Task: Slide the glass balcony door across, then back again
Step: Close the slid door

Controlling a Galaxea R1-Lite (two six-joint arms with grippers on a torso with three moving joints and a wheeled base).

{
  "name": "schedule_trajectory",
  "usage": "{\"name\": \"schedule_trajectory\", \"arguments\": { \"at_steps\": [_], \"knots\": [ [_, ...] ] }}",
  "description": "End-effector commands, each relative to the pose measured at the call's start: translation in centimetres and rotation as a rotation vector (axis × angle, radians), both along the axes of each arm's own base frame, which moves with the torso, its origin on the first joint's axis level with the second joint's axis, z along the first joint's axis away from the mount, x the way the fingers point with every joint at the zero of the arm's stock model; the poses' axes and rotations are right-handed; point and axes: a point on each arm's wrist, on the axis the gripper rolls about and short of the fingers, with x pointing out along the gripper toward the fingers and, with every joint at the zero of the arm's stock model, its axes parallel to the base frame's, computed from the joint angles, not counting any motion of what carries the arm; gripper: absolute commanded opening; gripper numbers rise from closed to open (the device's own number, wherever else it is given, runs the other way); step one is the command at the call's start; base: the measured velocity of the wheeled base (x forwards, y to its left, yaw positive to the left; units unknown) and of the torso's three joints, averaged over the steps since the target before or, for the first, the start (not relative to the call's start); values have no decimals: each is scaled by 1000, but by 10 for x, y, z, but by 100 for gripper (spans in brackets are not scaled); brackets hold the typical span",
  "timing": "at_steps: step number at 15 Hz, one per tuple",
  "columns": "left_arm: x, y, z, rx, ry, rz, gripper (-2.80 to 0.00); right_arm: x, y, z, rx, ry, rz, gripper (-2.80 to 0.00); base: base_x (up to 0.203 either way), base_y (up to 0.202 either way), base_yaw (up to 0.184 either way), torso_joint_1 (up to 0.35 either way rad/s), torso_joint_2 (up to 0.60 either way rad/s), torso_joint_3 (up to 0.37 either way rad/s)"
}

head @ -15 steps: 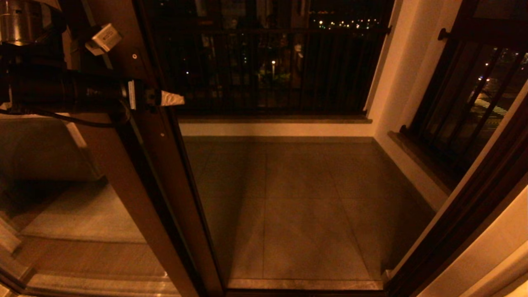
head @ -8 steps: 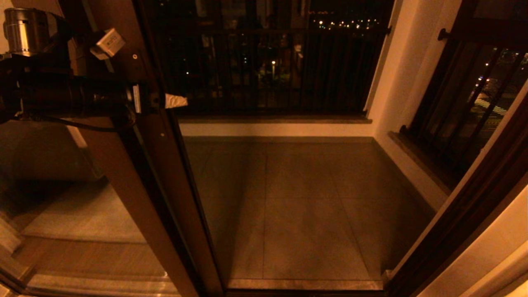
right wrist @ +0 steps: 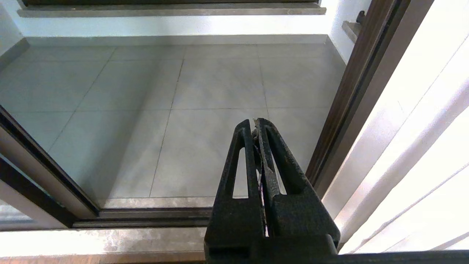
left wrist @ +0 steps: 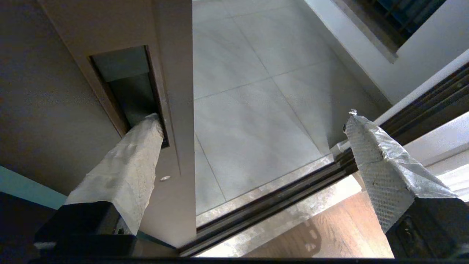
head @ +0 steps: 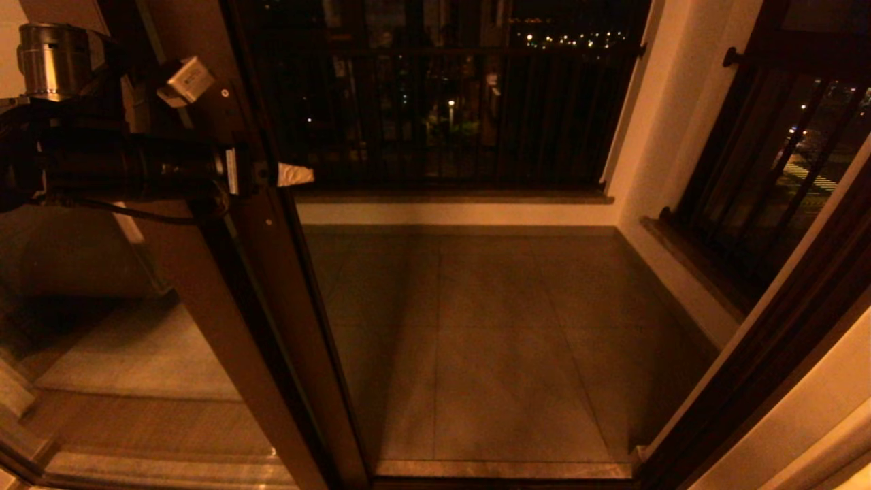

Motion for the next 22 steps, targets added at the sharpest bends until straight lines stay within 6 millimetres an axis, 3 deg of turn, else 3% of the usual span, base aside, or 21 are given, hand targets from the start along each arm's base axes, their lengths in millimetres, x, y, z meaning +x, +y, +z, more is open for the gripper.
{"name": "schedule_trajectory", "arguments": {
  "at_steps": [1,22],
  "knots": [
    [-1,-1,1,-2,-3,-9,0,0,0,0,0,0,1,-280,0,0,0,0,0,0],
    [-10,-32,7,-8,-20,-103,0,0,0,0,1,1,1,-280,0,0,0,0,0,0]
  ]
}}
